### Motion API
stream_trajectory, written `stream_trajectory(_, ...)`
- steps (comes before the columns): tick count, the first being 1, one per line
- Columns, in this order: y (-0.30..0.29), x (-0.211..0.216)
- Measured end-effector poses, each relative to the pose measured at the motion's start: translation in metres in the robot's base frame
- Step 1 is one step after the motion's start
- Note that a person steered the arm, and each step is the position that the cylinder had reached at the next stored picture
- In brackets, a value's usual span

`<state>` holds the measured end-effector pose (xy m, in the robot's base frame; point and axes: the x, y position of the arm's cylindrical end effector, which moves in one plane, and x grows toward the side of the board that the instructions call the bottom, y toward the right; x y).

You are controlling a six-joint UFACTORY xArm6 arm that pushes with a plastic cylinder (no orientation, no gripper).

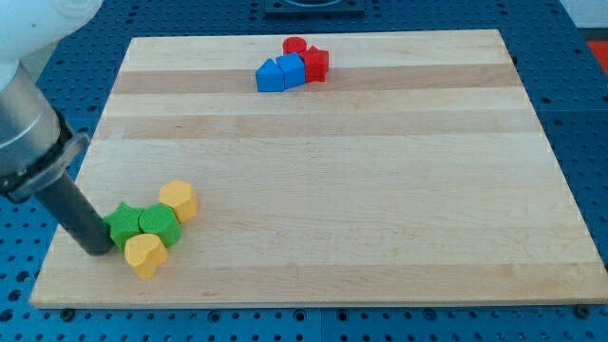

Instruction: Separate the red circle from the red star

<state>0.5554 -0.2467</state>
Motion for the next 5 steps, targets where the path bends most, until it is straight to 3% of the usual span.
stream_trajectory(1,-0.028,-0.022)
stream_trajectory(3,0.006,-0.177)
stream_trajectory(4,0.066,-0.264)
stream_trajectory(5,0.16,-0.308)
